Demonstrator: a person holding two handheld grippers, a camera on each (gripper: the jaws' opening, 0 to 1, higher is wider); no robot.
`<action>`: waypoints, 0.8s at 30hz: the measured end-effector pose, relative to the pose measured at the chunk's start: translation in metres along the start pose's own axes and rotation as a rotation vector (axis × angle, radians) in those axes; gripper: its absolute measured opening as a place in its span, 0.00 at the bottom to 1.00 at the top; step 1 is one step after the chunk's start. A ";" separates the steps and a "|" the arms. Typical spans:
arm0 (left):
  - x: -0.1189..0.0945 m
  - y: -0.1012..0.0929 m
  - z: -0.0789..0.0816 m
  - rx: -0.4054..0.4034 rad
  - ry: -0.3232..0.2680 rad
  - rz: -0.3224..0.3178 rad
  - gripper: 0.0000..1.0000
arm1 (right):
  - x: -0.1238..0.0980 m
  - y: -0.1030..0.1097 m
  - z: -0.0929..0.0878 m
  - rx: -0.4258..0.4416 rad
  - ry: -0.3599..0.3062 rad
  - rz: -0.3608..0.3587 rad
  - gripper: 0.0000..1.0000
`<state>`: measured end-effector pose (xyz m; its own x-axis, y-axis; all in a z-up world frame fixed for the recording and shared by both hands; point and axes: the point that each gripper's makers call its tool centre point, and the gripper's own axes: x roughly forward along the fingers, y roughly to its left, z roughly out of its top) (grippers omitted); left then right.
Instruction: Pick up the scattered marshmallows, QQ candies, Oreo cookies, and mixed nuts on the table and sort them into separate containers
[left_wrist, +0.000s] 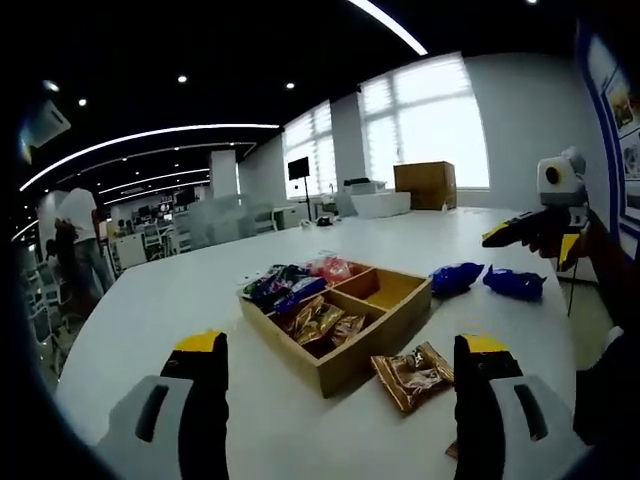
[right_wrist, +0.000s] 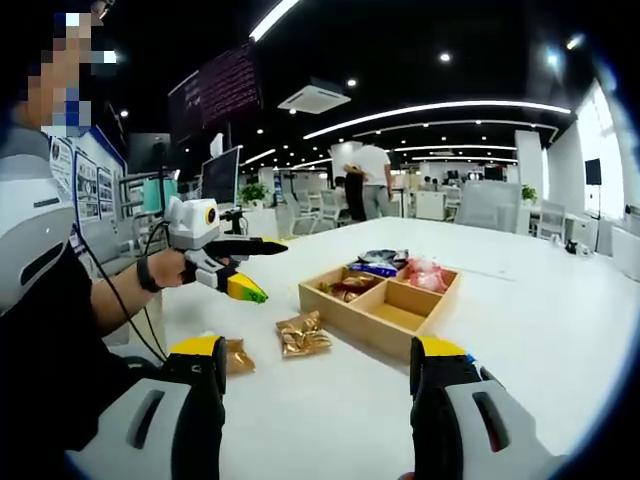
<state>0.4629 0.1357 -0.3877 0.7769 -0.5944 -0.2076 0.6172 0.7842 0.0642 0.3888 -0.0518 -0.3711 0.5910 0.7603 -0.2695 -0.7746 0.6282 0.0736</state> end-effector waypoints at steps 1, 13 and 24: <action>-0.003 0.000 -0.001 -0.005 -0.001 -0.002 0.97 | 0.000 0.000 0.000 0.000 -0.001 -0.001 0.71; -0.036 -0.003 -0.006 -0.028 -0.007 0.002 0.97 | -0.008 -0.005 -0.003 0.005 0.004 -0.026 0.71; -0.057 -0.013 -0.008 -0.016 0.005 -0.005 0.97 | -0.012 -0.008 -0.006 0.009 0.011 -0.038 0.71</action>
<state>0.4096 0.1611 -0.3844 0.7733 -0.5974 -0.2125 0.6188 0.7841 0.0473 0.3867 -0.0667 -0.3738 0.6178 0.7337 -0.2827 -0.7492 0.6585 0.0718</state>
